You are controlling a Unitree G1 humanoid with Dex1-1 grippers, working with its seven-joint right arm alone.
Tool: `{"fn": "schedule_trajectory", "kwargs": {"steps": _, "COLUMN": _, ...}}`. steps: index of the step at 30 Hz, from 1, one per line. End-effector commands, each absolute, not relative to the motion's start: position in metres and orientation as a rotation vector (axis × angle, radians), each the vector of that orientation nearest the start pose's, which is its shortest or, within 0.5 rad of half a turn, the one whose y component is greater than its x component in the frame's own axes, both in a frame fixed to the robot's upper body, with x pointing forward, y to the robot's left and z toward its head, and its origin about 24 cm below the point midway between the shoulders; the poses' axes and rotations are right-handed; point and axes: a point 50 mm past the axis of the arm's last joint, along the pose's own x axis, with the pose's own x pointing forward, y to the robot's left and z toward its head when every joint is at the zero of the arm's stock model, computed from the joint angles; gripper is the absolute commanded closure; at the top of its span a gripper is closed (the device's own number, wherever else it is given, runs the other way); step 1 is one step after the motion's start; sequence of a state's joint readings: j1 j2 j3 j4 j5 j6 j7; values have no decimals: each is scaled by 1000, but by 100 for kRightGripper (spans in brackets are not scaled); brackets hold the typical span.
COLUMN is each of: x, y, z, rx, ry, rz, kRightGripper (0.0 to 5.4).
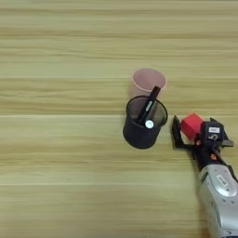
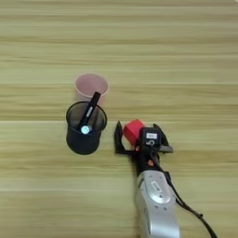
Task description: Move the objects on the table
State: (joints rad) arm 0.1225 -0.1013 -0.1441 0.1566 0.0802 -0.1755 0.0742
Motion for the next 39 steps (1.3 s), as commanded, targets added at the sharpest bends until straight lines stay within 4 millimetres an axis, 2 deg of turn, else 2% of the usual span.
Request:
{"fn": "schedule_trajectory", "kwargs": {"steps": 1, "x": 225, "y": -207, "z": 9, "rx": -33, "ry": 47, "rz": -95, "kRightGripper": 82}}
{"fn": "schedule_trajectory", "kwargs": {"steps": 7, "x": 224, "y": -206, "z": 8, "rx": -31, "ry": 50, "rz": -90, "kRightGripper": 138}}
{"fn": "schedule_trajectory", "kwargs": {"steps": 13, "x": 224, "y": -207, "z": 8, "rx": -32, "ry": 51, "rz": -96, "kRightGripper": 220}}
{"fn": "schedule_trajectory", "kwargs": {"steps": 20, "x": 221, "y": -215, "z": 9, "rx": -54, "ry": 56, "rz": -136, "kRightGripper": 223}}
{"fn": "schedule_trajectory", "kwargs": {"steps": 34, "x": 213, "y": -261, "z": 11, "rx": -125, "ry": 105, "rz": -356, "kRightGripper": 223}}
{"fn": "schedule_trajectory", "kwargs": {"steps": 39, "x": 212, "y": -266, "z": 11, "rx": -128, "ry": 114, "rz": -386, "kRightGripper": 223}}
